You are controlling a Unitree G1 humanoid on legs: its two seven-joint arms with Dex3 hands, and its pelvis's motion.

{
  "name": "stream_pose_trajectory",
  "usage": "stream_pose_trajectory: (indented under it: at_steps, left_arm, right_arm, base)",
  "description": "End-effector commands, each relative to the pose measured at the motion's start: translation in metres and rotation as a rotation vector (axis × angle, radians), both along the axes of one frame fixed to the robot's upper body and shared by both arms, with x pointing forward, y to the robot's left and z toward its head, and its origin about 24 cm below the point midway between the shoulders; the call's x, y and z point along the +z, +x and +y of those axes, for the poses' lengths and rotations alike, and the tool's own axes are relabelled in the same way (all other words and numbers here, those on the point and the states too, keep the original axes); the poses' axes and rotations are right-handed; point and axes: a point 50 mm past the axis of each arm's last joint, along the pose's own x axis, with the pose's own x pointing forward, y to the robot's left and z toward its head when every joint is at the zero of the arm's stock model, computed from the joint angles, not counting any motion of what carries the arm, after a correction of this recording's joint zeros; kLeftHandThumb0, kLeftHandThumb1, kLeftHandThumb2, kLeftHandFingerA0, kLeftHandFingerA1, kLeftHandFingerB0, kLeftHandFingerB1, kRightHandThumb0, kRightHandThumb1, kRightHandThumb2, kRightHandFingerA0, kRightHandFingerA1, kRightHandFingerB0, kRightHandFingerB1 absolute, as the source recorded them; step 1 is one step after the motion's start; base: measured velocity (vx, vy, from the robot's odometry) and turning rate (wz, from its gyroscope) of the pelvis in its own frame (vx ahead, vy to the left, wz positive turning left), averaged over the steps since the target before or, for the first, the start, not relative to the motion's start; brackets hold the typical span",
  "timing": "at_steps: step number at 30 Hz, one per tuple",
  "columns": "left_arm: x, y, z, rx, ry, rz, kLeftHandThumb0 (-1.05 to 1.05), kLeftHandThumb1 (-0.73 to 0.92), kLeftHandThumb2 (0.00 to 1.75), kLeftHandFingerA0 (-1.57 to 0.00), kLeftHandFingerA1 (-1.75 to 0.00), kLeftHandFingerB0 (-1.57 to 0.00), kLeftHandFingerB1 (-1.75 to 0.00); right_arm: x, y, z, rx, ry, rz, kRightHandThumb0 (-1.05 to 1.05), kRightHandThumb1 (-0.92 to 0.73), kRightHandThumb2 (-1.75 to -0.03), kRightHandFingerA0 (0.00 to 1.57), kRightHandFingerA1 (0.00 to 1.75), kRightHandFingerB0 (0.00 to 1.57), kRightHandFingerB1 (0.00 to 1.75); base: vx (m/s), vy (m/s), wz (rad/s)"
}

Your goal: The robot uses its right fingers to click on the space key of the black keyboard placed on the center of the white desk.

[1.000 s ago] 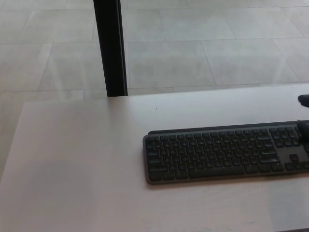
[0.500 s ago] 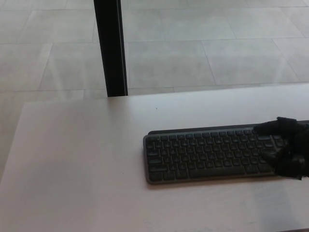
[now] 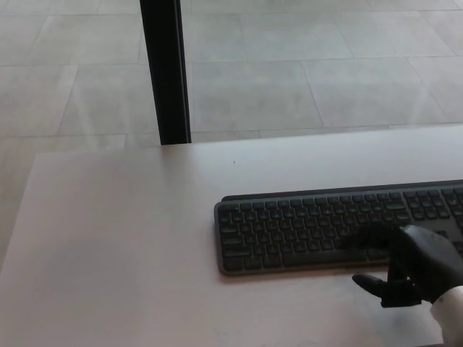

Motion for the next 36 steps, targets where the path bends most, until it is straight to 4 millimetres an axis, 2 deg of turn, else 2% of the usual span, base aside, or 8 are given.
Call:
stream_pose_trajectory:
  at_steps: [1, 16, 26, 27, 28, 33, 34, 36]
  left_arm:
    - [0.012, -0.004, 0.013, 0.055, 0.058, -0.009, -0.45, 0.54, 0.56, -0.85, -0.82, -0.77, -0.59]
    - [0.009, -0.006, 0.010, 0.057, 0.055, -0.018, -0.46, 0.53, 0.56, -0.82, -0.83, -0.77, -0.60]
    - [0.010, -0.005, 0.011, 0.060, 0.059, -0.017, -0.46, 0.53, 0.56, -0.85, -0.87, -0.78, -0.60]
    - [0.010, -0.005, 0.011, 0.060, 0.058, -0.018, -0.46, 0.41, 0.87, -0.82, -0.87, -0.73, -0.71]
    - [0.010, -0.004, 0.011, 0.059, 0.048, -0.025, -0.45, 0.53, 0.56, -0.82, -0.85, -0.78, -0.60]
    - [0.011, -0.002, 0.011, 0.047, 0.062, -0.024, -0.44, 0.54, 0.56, -0.81, -0.82, -0.75, -0.60]
    - [0.011, -0.003, 0.012, 0.050, 0.056, -0.020, -0.46, 0.53, 0.56, -0.81, -0.90, -0.74, -0.60]
    - [0.011, -0.003, 0.012, 0.045, 0.055, -0.022, -0.45, 0.53, 0.56, -0.82, -0.84, -0.75, -0.59]
  right_arm:
    - [-0.003, -0.004, 0.007, 0.300, -0.533, -0.195, -0.39, -0.65, -0.59, 0.82, 1.51, 0.67, 0.46]
    - [0.010, 0.024, 0.021, 0.125, -0.430, -0.169, -0.40, -0.59, -0.57, 0.86, 1.48, 0.65, 0.45]
    - [0.007, 0.018, 0.029, 0.153, -0.367, -0.173, -0.43, -0.58, -0.57, 0.84, 1.45, 0.67, 0.47]
    - [0.006, 0.017, 0.030, 0.153, -0.363, -0.176, -0.43, -0.56, -0.61, 0.82, 1.47, 0.67, 0.47]
    - [0.005, 0.016, 0.030, 0.162, -0.349, -0.178, -0.42, -0.57, -0.57, 0.83, 1.46, 0.69, 0.46]
    - [0.004, 0.013, 0.034, 0.198, -0.361, -0.197, -0.42, -0.58, -0.57, 0.84, 1.49, 0.69, 0.47]
    - [0.004, 0.012, 0.035, 0.200, -0.359, -0.191, -0.42, -0.58, -0.57, 0.84, 1.46, 0.69, 0.47]
    - [0.005, 0.012, 0.036, 0.211, -0.354, -0.192, -0.41, -0.58, -0.57, 0.85, 1.46, 0.69, 0.47]
  base:
    - [0.00, 0.000, 0.00]
    - [0.00, 0.000, 0.00]
    - [0.00, 0.000, 0.00]
    - [0.00, 0.000, 0.00]
    - [0.00, 0.000, 0.00]
    - [0.00, 0.000, 0.00]
    - [0.00, 0.000, 0.00]
    - [0.00, 0.000, 0.00]
